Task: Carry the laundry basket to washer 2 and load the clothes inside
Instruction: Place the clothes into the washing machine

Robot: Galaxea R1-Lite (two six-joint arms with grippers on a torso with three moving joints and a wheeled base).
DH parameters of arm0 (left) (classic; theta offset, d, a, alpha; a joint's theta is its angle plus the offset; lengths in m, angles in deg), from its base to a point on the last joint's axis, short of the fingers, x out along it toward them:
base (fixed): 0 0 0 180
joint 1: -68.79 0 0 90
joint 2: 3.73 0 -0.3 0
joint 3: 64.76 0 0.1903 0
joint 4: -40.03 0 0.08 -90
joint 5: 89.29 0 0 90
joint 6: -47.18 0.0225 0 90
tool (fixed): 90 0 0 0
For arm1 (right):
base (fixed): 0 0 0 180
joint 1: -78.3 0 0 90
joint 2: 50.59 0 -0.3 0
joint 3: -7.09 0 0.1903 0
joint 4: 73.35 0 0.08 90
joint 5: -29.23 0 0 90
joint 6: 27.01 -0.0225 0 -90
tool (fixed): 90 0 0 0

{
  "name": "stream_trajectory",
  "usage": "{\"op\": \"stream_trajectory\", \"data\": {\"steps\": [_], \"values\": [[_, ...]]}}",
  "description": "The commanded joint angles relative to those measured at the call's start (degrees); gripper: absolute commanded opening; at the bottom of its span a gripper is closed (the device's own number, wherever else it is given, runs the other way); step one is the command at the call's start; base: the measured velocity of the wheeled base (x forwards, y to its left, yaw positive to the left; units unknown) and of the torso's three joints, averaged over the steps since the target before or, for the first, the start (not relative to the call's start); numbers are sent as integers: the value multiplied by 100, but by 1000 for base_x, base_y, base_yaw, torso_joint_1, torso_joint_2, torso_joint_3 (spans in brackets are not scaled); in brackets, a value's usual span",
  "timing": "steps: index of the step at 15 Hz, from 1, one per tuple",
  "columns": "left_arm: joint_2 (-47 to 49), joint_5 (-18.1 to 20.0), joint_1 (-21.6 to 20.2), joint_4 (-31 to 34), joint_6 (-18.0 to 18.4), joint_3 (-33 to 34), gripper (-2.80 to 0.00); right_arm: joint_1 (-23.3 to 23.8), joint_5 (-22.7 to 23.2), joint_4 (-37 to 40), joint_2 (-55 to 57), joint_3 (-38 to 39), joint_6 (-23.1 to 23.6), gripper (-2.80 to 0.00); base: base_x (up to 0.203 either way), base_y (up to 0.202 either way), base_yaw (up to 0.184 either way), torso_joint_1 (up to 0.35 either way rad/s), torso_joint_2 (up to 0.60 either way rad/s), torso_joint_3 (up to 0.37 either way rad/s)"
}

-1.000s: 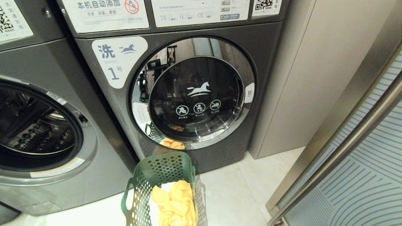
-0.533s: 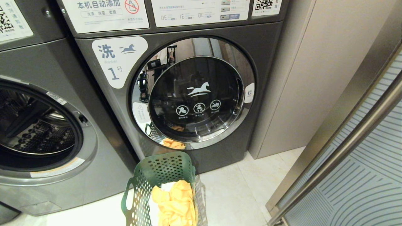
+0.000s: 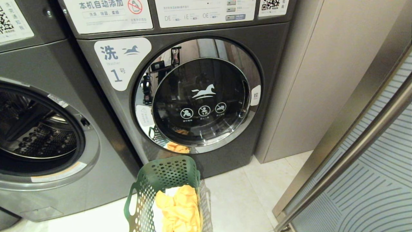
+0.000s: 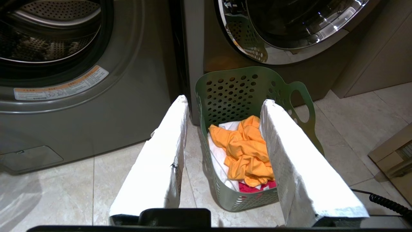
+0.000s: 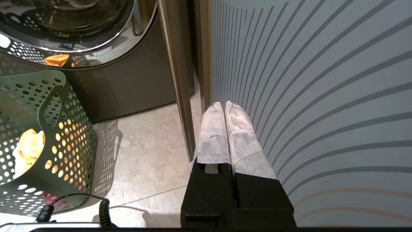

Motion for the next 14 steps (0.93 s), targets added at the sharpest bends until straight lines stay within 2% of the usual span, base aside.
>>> {"op": "stream_trajectory", "data": {"steps": [1, 14], "values": [[7, -1, 0, 1, 2, 0, -280, 3, -7, 1, 7, 9, -5, -280, 0, 0, 0, 0, 0, 0], [7, -1, 0, 1, 2, 0, -280, 3, -7, 1, 7, 8, -30, -280, 0, 0, 0, 0, 0, 0]]}}
